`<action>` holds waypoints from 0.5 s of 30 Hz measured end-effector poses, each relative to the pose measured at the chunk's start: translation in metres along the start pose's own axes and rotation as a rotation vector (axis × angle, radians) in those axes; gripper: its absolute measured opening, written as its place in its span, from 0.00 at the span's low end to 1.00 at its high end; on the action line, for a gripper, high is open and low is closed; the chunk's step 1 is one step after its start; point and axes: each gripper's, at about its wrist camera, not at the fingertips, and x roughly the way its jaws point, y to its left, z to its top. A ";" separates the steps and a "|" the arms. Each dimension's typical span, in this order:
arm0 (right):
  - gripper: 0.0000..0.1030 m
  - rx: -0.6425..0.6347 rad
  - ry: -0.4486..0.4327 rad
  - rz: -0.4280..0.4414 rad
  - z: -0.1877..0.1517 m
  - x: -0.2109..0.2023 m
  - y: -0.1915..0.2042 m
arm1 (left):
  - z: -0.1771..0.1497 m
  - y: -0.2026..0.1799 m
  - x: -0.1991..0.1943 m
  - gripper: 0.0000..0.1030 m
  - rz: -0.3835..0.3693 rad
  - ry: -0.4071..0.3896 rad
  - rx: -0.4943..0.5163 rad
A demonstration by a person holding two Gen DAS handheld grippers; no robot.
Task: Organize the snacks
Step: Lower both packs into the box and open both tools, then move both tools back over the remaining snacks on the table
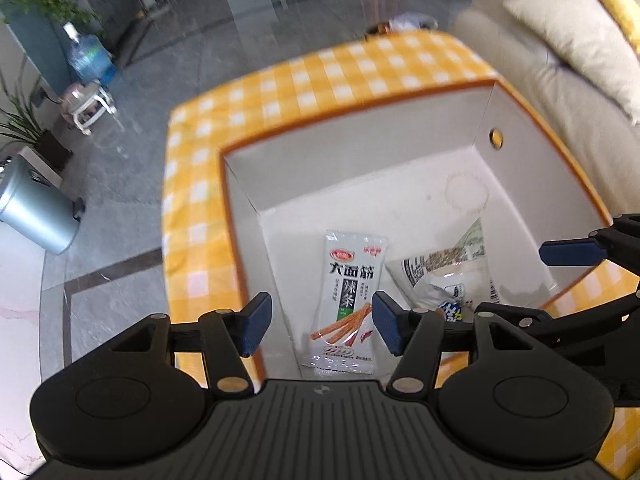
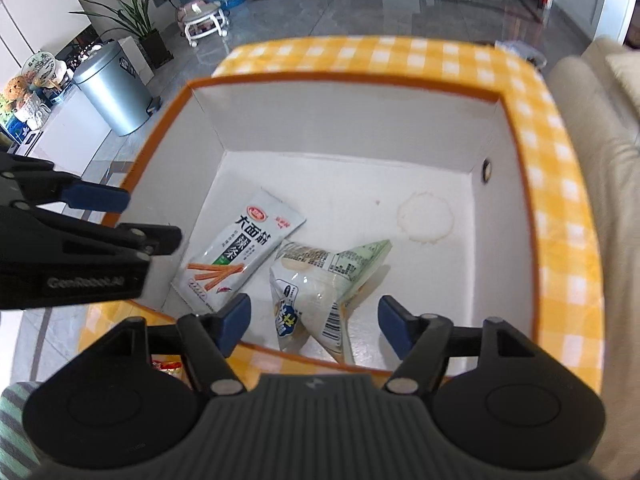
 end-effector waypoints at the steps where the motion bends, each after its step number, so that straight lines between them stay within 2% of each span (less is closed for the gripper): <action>1: 0.70 -0.005 -0.018 -0.004 -0.002 -0.006 0.001 | -0.002 0.000 -0.007 0.66 0.006 -0.020 -0.008; 9: 0.74 -0.003 -0.205 -0.022 -0.027 -0.073 0.009 | -0.033 -0.001 -0.067 0.69 0.027 -0.187 -0.071; 14: 0.76 -0.004 -0.350 -0.041 -0.057 -0.121 0.013 | -0.058 -0.006 -0.092 0.70 0.012 -0.265 -0.102; 15: 0.79 -0.007 -0.370 -0.042 -0.063 -0.127 0.014 | -0.063 -0.009 -0.096 0.71 0.014 -0.280 -0.105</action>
